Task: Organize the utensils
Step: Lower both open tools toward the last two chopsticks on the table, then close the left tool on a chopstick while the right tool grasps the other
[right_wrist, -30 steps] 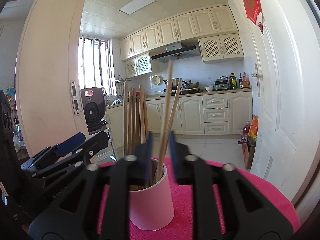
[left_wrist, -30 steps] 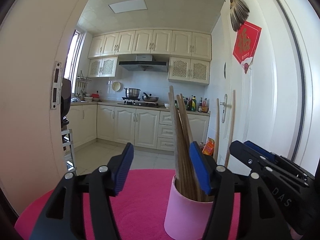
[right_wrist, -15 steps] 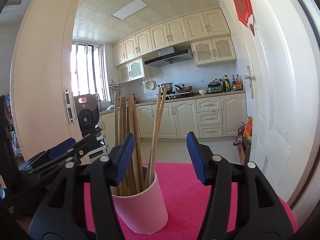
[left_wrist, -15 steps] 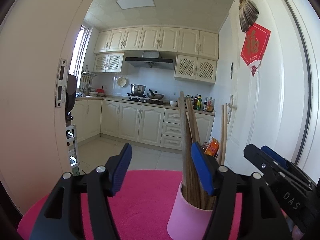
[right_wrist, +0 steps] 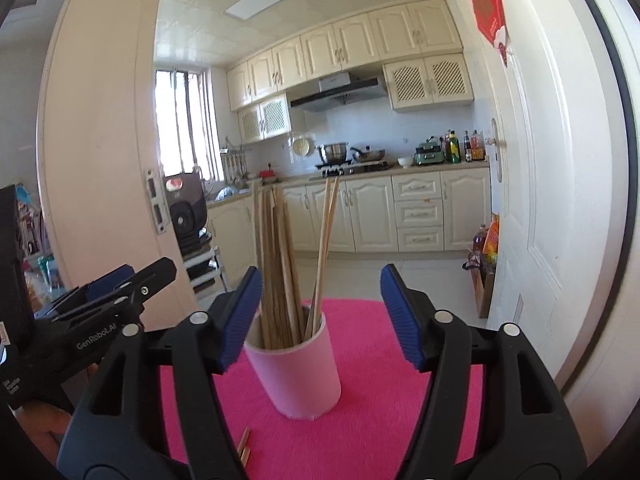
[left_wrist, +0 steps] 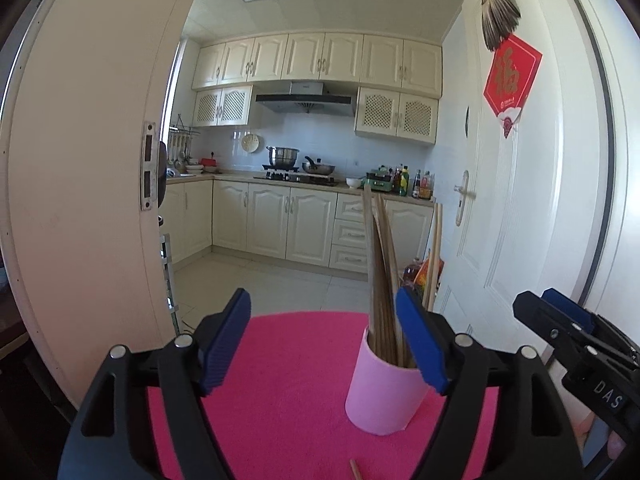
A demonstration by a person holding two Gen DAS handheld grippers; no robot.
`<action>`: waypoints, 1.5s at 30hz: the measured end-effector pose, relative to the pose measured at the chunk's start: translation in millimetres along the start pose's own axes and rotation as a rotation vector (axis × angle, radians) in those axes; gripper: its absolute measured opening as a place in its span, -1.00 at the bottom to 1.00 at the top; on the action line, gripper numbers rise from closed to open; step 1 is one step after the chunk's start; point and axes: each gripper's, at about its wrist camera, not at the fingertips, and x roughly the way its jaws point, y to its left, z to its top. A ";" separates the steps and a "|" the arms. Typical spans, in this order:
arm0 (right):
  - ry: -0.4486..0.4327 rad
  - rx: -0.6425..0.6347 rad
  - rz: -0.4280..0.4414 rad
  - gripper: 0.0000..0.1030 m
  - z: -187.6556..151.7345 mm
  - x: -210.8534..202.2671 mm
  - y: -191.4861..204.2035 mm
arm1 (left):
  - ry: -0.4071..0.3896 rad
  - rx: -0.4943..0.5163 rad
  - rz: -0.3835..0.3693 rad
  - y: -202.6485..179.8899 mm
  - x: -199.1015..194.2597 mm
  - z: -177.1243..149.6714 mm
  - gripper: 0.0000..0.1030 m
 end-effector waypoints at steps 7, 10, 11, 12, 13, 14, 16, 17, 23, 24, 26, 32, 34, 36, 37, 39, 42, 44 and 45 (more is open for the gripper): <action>0.147 -0.013 0.003 0.20 -27.1 -23.6 8.2 | 0.207 -0.017 -0.046 7.2 -15.7 -23.9 0.43; 0.246 -0.022 0.023 0.21 -41.7 -21.2 12.9 | 0.290 -0.031 -0.063 13.4 -21.4 -38.6 0.43; 0.288 -0.035 0.022 0.21 -48.7 -20.1 16.6 | 0.308 -0.035 -0.064 15.2 -24.0 -43.4 0.43; 0.315 -0.047 0.024 0.21 -54.6 -19.8 20.5 | 0.323 -0.039 -0.067 17.1 -25.9 -47.8 0.43; 0.348 -0.061 0.027 0.21 -60.5 -18.9 25.3 | 0.345 -0.042 -0.070 18.9 -28.1 -53.1 0.43; 0.385 -0.076 0.029 0.21 -67.7 -18.1 31.1 | 0.361 -0.045 -0.071 20.5 -30.0 -57.4 0.43; 0.431 -0.094 0.037 0.20 -76.3 -16.5 39.6 | 0.394 -0.051 -0.074 22.5 -35.0 -66.8 0.43; 0.466 -0.107 0.040 0.20 -82.4 -14.9 45.1 | 0.402 -0.052 -0.076 23.7 -36.8 -70.1 0.43; 0.601 -0.166 0.035 0.20 -105.1 -3.9 63.5 | 0.462 -0.060 -0.074 31.7 -42.8 -85.1 0.43; 0.614 -0.179 0.030 0.20 -108.4 -2.1 66.4 | 0.467 -0.062 -0.071 32.8 -43.6 -86.4 0.43; 0.638 -0.198 0.015 0.19 -114.4 0.8 69.7 | 0.474 -0.062 -0.069 33.6 -44.6 -86.4 0.43; 0.676 -0.213 -0.016 0.03 -123.7 6.2 71.9 | 0.483 -0.067 -0.062 38.4 -45.6 -86.5 0.43; 0.685 -0.221 -0.010 -0.07 -123.8 7.8 74.8 | 0.486 -0.072 -0.060 39.3 -44.4 -86.8 0.43; 0.710 -0.231 0.011 -0.19 -125.2 12.1 79.7 | 0.492 -0.075 -0.058 40.5 -44.2 -86.8 0.43; 0.723 -0.236 0.021 -0.36 -126.3 14.5 82.1 | 0.496 -0.076 -0.057 41.1 -43.9 -87.3 0.43; 0.734 -0.259 0.021 -0.38 -128.4 19.1 87.2 | 0.508 -0.075 -0.055 41.5 -43.6 -87.2 0.43; 0.756 -0.269 0.038 -0.54 -125.5 23.6 87.0 | 0.534 -0.072 -0.067 41.0 -42.8 -87.8 0.43; 0.770 -0.278 0.040 -0.73 -123.7 25.7 84.8 | 0.554 -0.071 -0.082 38.5 -41.7 -87.4 0.43; 0.779 -0.276 0.044 -0.79 -122.3 26.7 82.1 | 0.569 -0.068 -0.094 35.5 -40.4 -87.6 0.43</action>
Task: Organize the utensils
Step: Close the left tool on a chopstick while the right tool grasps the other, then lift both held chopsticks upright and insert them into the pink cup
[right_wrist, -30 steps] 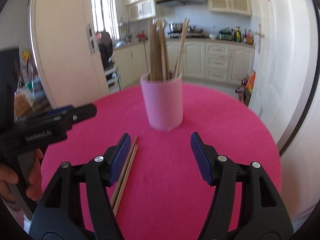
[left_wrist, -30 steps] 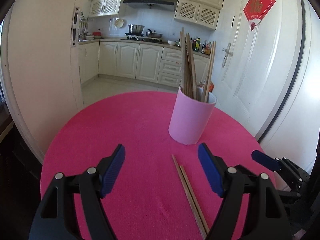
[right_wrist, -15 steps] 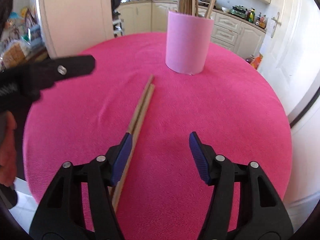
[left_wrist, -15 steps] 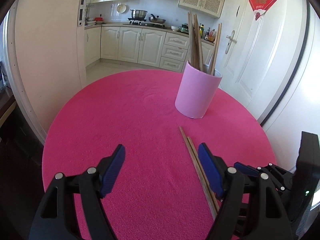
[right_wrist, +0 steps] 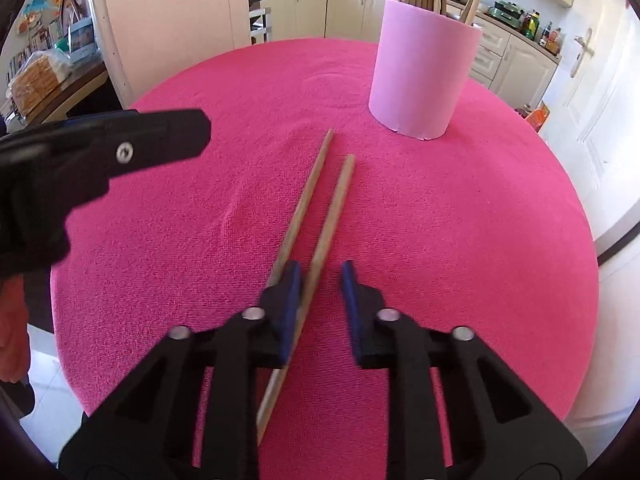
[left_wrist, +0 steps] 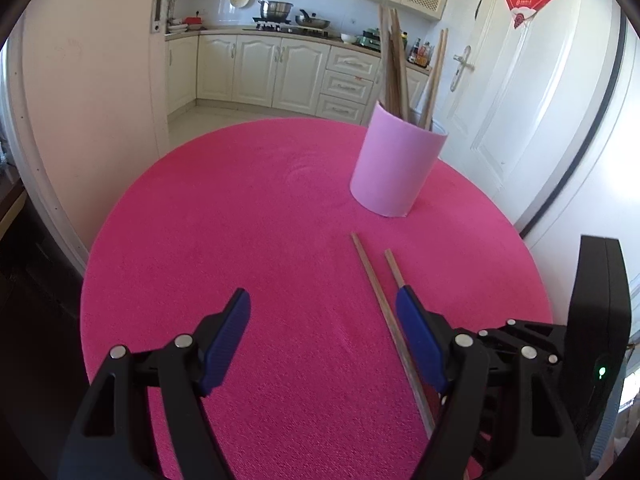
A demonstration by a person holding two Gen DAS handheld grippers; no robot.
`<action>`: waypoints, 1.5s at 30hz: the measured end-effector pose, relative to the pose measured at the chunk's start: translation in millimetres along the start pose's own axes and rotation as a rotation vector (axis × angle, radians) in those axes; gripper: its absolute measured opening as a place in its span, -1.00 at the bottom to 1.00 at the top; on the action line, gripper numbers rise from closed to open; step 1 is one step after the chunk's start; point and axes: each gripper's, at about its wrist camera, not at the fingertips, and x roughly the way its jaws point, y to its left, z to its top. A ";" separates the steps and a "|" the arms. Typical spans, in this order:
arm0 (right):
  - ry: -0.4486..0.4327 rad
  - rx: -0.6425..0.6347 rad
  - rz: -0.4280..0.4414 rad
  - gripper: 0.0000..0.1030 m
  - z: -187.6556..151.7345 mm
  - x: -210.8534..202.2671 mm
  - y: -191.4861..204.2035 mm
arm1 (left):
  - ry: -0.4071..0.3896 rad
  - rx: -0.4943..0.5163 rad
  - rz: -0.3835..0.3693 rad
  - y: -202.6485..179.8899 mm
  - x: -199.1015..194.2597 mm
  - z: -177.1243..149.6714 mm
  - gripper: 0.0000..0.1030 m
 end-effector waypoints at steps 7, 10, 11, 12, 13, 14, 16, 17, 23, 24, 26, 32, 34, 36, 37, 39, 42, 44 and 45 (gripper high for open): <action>0.034 0.046 0.014 -0.88 -1.2 -2.2 -33.9 | 0.136 0.091 0.021 -31.3 24.2 -0.7 0.43; 0.044 0.068 0.019 -0.88 -4.8 -4.6 -46.3 | 0.202 0.118 0.042 -44.2 38.4 -4.1 0.42; 0.049 0.078 0.036 -0.88 -5.2 -4.5 -50.5 | 0.223 0.126 0.050 -47.9 43.1 -5.0 0.42; 0.052 0.081 0.046 -0.88 -5.5 -4.4 -52.3 | 0.240 0.129 0.049 -50.7 46.7 -5.9 0.31; 0.055 0.082 0.055 -0.88 -5.6 -4.1 -53.5 | 0.260 0.130 0.048 -52.6 50.7 -7.8 0.11; 0.058 0.080 0.060 -0.88 -5.8 -4.4 -53.7 | 0.285 0.128 0.048 -54.2 55.1 -8.9 0.01; 0.062 0.077 0.065 -0.88 -5.6 -4.2 -53.8 | 0.291 0.136 0.071 -58.4 58.4 -9.0 -0.05; 0.064 0.076 0.070 -0.88 -5.1 -4.0 -54.1 | 0.295 0.140 0.077 -59.9 59.0 -8.7 -0.07; 0.063 0.075 0.098 -0.88 -3.7 -3.4 -56.7 | 0.305 0.115 0.080 -59.0 60.6 -3.7 -0.78; 0.060 0.080 0.107 -0.88 -3.8 -3.9 -58.3 | 0.305 0.109 0.074 -57.5 60.8 -3.1 -0.80; 0.049 0.092 0.125 -0.88 -4.4 -4.6 -61.4 | 0.292 0.096 0.059 -53.0 59.6 -1.5 -0.84; 0.005 0.124 0.172 -0.88 -4.5 -13.3 -69.0 | 0.206 0.081 0.017 -49.1 43.9 5.8 -0.89; -0.015 0.135 0.187 -0.88 -3.3 -17.9 -71.3 | 0.179 0.080 0.008 -48.9 39.2 8.6 -0.89; -0.041 0.144 0.206 -0.88 -1.8 -24.1 -73.5 | 0.149 0.080 -0.007 -49.6 34.3 13.6 -0.89; -0.052 0.148 0.213 -0.88 -1.0 -26.6 -74.2 | 0.132 0.085 -0.009 -50.5 31.2 15.3 -0.89; -0.089 0.161 0.240 -0.88 0.8 -34.2 -76.9 | 0.098 0.087 -0.013 -51.9 24.4 18.1 -0.89; -0.145 0.175 0.266 -0.88 3.0 -45.3 -79.9 | 0.042 0.096 -0.018 -58.2 17.9 24.7 -0.89; -0.195 0.192 0.290 -0.88 3.7 -54.5 -83.1 | -0.005 0.095 -0.024 -60.0 10.1 28.2 -0.89; -0.223 0.197 0.300 -0.88 4.8 -60.1 -84.9 | -0.029 0.093 -0.032 -60.6 5.6 30.1 -0.89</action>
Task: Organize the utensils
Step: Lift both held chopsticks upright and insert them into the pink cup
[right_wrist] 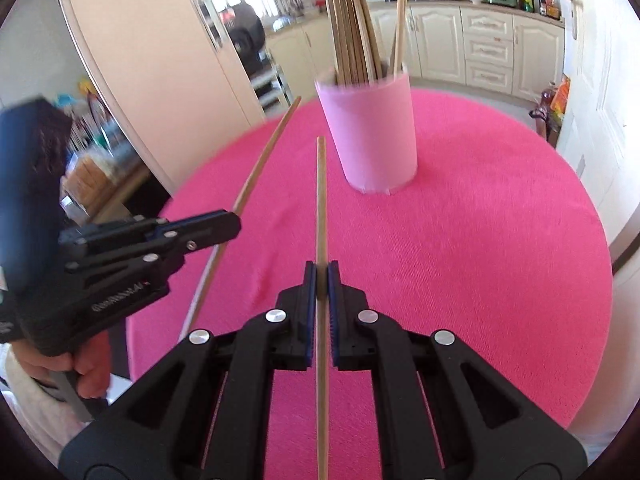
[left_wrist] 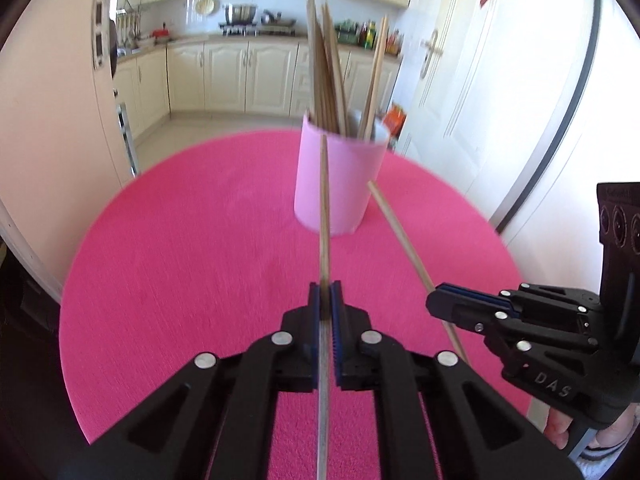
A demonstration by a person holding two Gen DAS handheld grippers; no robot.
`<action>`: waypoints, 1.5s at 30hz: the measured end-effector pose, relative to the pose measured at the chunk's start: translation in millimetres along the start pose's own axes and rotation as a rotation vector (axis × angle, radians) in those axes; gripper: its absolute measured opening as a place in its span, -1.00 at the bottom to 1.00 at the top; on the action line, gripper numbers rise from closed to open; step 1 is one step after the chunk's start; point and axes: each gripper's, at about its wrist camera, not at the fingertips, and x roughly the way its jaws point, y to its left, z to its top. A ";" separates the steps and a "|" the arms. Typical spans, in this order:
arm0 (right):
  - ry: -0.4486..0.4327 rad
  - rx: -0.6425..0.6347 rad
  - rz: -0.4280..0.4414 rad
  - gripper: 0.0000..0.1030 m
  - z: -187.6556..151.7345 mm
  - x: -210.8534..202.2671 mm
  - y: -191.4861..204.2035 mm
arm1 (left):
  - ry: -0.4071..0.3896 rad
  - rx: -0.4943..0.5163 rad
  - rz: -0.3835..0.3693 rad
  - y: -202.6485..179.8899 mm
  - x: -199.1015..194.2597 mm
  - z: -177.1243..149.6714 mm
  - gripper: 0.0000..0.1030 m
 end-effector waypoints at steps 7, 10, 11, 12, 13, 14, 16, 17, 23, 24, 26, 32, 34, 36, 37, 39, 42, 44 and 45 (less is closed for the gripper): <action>-0.212 0.017 0.029 -0.88 25.0 -34.0 3.5 | -0.219 0.035 -0.042 -12.3 -32.6 17.5 -0.89; -0.325 0.016 0.035 -0.88 33.5 -51.7 5.2 | -0.329 0.053 -0.066 -17.8 -44.7 28.4 -0.89; -0.361 0.016 0.034 -0.88 36.7 -56.9 4.8 | -0.358 0.055 -0.074 -19.1 -46.4 32.1 -0.89; -0.383 0.016 0.035 -0.88 39.2 -59.1 4.4 | -0.386 0.056 -0.083 -20.0 -48.0 35.3 -0.89; -0.409 0.015 0.033 -0.88 42.8 -61.2 3.8 | -0.413 0.054 -0.094 -20.4 -49.8 40.1 -0.89; -0.426 0.012 0.031 -0.88 45.9 -61.9 2.8 | -0.435 0.051 -0.104 -20.7 -49.9 44.5 -0.89; -0.463 0.004 0.027 -0.88 53.3 -63.9 1.4 | -0.480 0.050 -0.108 -21.2 -49.6 51.8 -0.89; -0.479 0.004 0.027 -0.88 57.9 -63.6 -0.3 | -0.504 0.050 -0.107 -21.9 -48.3 56.5 -0.89; -0.601 -0.011 0.022 -0.88 78.6 -62.1 -7.7 | -0.635 0.054 -0.121 -12.1 -49.2 75.2 -0.89; -0.621 -0.011 0.018 -0.88 82.1 -61.2 -8.5 | -0.652 0.051 -0.124 -9.4 -47.7 78.4 -0.89; -0.658 -0.015 0.006 -0.88 88.7 -58.3 -11.0 | -0.686 0.034 -0.131 -4.7 -42.5 87.6 -0.89; -0.719 -0.013 -0.017 -0.88 104.0 -45.8 -20.2 | -0.740 -0.019 -0.137 7.1 -19.5 110.7 -0.89; -0.734 -0.010 -0.021 -0.88 108.6 -42.3 -24.2 | -0.760 -0.034 -0.137 9.6 -13.3 115.6 -0.89; -0.750 -0.006 -0.025 -0.88 113.3 -38.6 -25.7 | -0.789 -0.055 -0.139 13.2 -8.5 121.7 -0.89; -0.756 -0.007 -0.028 -0.88 115.6 -35.7 -26.8 | -0.803 -0.068 -0.139 15.2 -5.9 126.7 -0.89; -0.769 -0.014 -0.034 -0.88 119.6 -29.6 -25.7 | -0.824 -0.085 -0.154 16.1 -1.6 131.9 -0.89; -0.788 -0.022 -0.043 -0.88 125.2 -20.2 -26.8 | -0.846 -0.077 -0.145 11.6 7.9 136.8 -0.89; -0.803 -0.013 -0.049 -0.88 127.6 -15.8 -29.7 | -0.856 -0.079 -0.142 10.7 13.9 138.0 -0.89; -0.810 -0.011 -0.051 -0.88 128.0 -14.2 -30.8 | -0.859 -0.078 -0.140 10.1 17.0 138.7 -0.89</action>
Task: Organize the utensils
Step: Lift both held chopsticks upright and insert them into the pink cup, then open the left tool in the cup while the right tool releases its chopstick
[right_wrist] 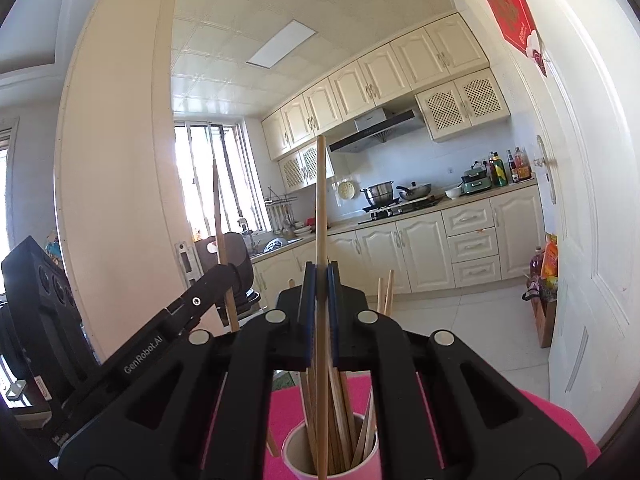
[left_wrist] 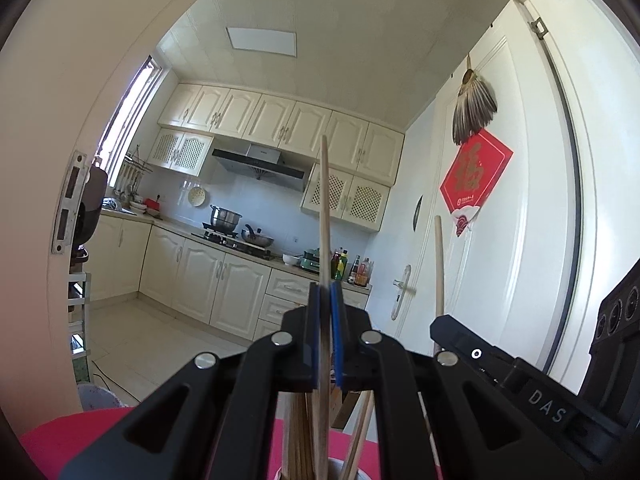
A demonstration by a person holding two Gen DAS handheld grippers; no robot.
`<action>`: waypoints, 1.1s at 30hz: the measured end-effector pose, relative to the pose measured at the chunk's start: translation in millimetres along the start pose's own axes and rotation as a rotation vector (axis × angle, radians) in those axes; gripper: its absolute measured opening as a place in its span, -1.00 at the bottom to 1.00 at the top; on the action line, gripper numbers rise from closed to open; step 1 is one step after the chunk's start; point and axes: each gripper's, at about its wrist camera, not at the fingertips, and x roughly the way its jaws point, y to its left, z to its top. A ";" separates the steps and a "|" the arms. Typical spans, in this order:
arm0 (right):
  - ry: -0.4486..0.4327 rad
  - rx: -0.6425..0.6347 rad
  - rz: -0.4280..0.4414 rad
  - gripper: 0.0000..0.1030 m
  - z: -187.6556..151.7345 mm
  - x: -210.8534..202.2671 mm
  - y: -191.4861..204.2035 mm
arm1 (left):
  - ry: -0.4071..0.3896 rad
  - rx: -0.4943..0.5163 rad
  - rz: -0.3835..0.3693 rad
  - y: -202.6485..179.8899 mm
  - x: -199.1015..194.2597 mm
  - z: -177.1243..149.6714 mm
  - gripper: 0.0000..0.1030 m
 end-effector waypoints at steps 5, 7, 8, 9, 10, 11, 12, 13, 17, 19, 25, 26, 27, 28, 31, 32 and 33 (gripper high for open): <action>-0.016 0.003 -0.018 -0.88 -4.5 8.1 -3.2 | 0.022 0.005 0.010 2.9 13.4 -14.9 -0.89; -0.022 0.000 -0.028 -0.88 -7.1 9.1 -2.8 | 0.043 0.006 0.010 4.2 15.6 -22.8 -0.89; -0.021 0.003 -0.031 -0.88 -8.4 10.9 -4.1 | 0.054 0.008 0.010 4.3 16.7 -25.7 -0.89; -0.022 0.004 -0.036 -0.88 -9.4 11.8 -4.7 | 0.069 0.010 0.011 4.5 17.7 -28.8 -0.89; -0.020 0.006 -0.038 -0.88 -11.0 12.8 -5.3 | 0.088 0.011 0.008 4.9 18.3 -32.5 -0.89; -0.017 0.007 -0.038 -0.88 -11.9 13.8 -5.2 | 0.113 0.015 0.001 4.8 19.1 -36.1 -0.89; -0.015 0.004 -0.039 -0.88 -13.4 13.9 -4.4 | 0.130 0.026 0.001 4.3 18.6 -39.2 -0.89; -0.011 -0.004 -0.040 -0.88 -15.3 14.1 -3.3 | 0.142 0.041 0.000 3.5 16.6 -41.4 -0.89; 0.013 -0.019 -0.044 -0.88 -21.8 12.7 -2.1 | 0.184 0.035 0.004 8.9 8.6 -46.8 -0.89; 0.024 -0.022 -0.043 -0.88 -24.1 8.9 -1.6 | 0.209 0.025 0.006 10.7 3.1 -47.6 -0.89; 0.049 -0.048 -0.052 -0.88 -28.6 -7.9 0.3 | 0.274 0.035 0.025 8.5 -12.6 -51.9 -0.79; 0.052 -0.053 -0.056 -0.88 -29.5 -11.2 0.6 | 0.278 0.035 0.038 8.6 -14.7 -52.8 -0.70; 0.056 -0.053 -0.056 -0.88 -30.8 -13.5 0.9 | 0.275 0.037 0.055 9.3 -17.8 -53.8 -0.54; 0.059 -0.054 -0.055 -0.88 -32.4 -16.4 2.0 | 0.263 0.043 0.065 10.2 -22.3 -54.4 -0.53; 0.072 -0.075 -0.061 -0.88 -36.6 -22.3 5.5 | 0.245 0.070 0.100 10.1 -30.7 -54.8 -0.36; 0.077 -0.079 -0.061 -0.88 -38.9 -24.5 6.6 | 0.247 0.078 0.106 9.4 -31.8 -53.8 -0.35; 0.079 -0.084 -0.063 -0.88 -40.0 -25.2 7.1 | 0.247 0.088 0.114 9.6 -33.7 -52.8 -0.35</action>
